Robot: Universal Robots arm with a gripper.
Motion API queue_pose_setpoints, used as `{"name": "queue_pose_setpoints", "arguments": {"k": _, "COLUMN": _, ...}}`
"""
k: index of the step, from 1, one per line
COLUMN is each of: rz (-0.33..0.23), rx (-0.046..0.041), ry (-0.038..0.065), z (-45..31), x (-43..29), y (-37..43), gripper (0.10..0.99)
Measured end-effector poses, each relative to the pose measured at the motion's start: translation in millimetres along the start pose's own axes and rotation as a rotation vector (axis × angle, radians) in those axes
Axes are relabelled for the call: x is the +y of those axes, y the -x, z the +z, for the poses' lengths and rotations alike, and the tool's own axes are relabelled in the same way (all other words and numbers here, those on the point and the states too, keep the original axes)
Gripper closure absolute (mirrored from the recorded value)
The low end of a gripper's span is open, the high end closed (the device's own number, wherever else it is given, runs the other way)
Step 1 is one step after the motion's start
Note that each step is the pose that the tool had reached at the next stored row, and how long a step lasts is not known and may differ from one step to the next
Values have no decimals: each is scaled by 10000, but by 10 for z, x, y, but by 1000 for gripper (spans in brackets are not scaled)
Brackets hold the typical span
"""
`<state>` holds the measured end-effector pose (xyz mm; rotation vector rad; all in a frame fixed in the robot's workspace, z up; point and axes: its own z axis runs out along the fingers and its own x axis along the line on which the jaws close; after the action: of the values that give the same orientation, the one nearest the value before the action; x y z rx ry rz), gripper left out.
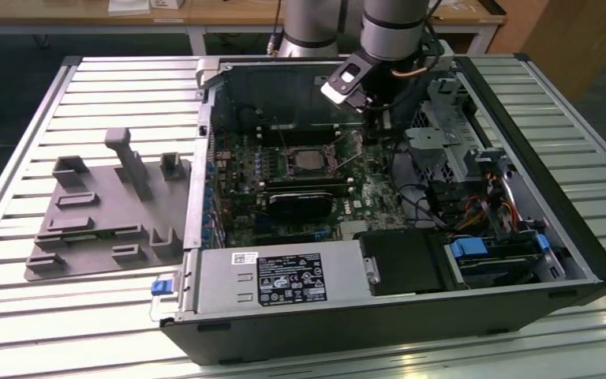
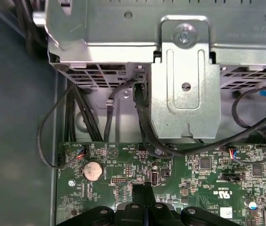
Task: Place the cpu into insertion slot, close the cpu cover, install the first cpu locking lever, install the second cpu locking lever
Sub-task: 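Close the cpu cover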
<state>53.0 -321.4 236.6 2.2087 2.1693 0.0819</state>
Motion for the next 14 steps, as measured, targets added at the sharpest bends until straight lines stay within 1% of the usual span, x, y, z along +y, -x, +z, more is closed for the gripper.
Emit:
{"name": "queue_pose_setpoints", "arguments": {"k": 1, "rz": 1, "rx": -1, "ry": -14, "z": 8, "x": -1, "y": 0, "gripper": 984}}
{"name": "queue_pose_setpoints", "arguments": {"k": 7, "rz": 0, "rx": -2, "ry": -24, "z": 11, "x": -1, "y": 0, "gripper": 984}}
{"name": "queue_pose_setpoints", "arguments": {"k": 8, "rz": -1, "rx": 0, "ry": -67, "z": 12, "x": 0, "y": 0, "gripper": 984}}
{"name": "queue_pose_setpoints", "arguments": {"k": 9, "rz": 0, "rx": -1, "ry": -172, "z": 14, "x": 0, "y": 0, "gripper": 984}}
{"name": "queue_pose_setpoints", "arguments": {"k": 10, "rz": 2, "rx": -4, "ry": -327, "z": 15, "x": 1, "y": 0, "gripper": 984}}
{"name": "queue_pose_setpoints", "arguments": {"k": 14, "rz": 5, "rx": -21, "ry": -1032, "z": 24, "x": 3, "y": 0, "gripper": 984}}
